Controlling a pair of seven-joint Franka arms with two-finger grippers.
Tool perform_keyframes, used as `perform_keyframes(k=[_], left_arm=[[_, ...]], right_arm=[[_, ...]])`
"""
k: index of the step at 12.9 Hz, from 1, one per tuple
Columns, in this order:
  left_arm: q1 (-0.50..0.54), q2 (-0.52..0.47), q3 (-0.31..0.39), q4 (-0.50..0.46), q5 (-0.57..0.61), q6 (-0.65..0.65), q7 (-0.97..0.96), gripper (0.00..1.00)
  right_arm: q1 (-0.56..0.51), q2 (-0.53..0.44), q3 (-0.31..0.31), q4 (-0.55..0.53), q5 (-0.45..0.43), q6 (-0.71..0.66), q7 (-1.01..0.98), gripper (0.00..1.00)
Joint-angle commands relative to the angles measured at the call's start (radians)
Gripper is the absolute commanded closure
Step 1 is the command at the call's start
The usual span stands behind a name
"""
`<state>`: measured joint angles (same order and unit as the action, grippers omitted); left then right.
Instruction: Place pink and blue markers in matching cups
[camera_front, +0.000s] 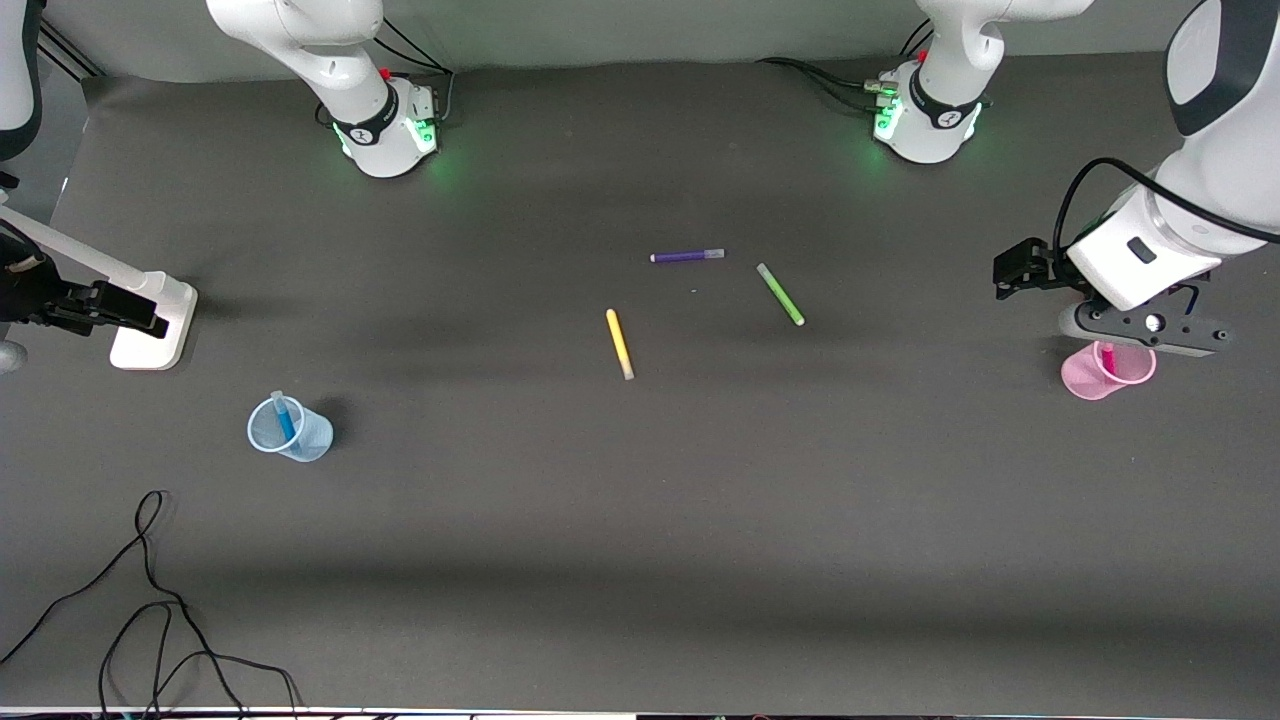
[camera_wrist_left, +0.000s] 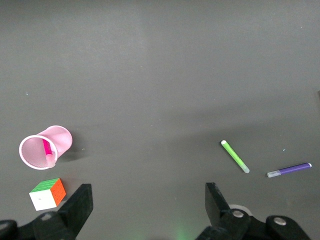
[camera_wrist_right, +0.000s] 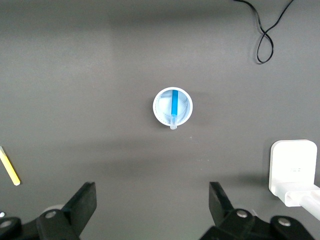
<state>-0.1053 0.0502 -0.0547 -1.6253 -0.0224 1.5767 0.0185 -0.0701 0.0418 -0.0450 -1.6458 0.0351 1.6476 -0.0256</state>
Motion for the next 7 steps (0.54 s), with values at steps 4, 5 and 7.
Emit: perform_keyframes(k=[4, 5, 7], left_arm=[[-0.004, -0.004, -0.001, -0.001, -0.004, 0.008, -0.003, 0.00], [-0.002, -0.003, -0.001, 0.001, -0.002, 0.009, -0.003, 0.00], [-0.002, -0.003, -0.001, 0.004, -0.002, 0.009, -0.003, 0.00]], right_arm=[[0.016, -0.026, -0.010, -0.020, -0.027, 0.003, -0.020, 0.00], [0.016, -0.026, -0.010, -0.020, -0.027, 0.003, -0.020, 0.00], [0.016, -0.026, -0.010, -0.020, -0.027, 0.003, -0.020, 0.00]])
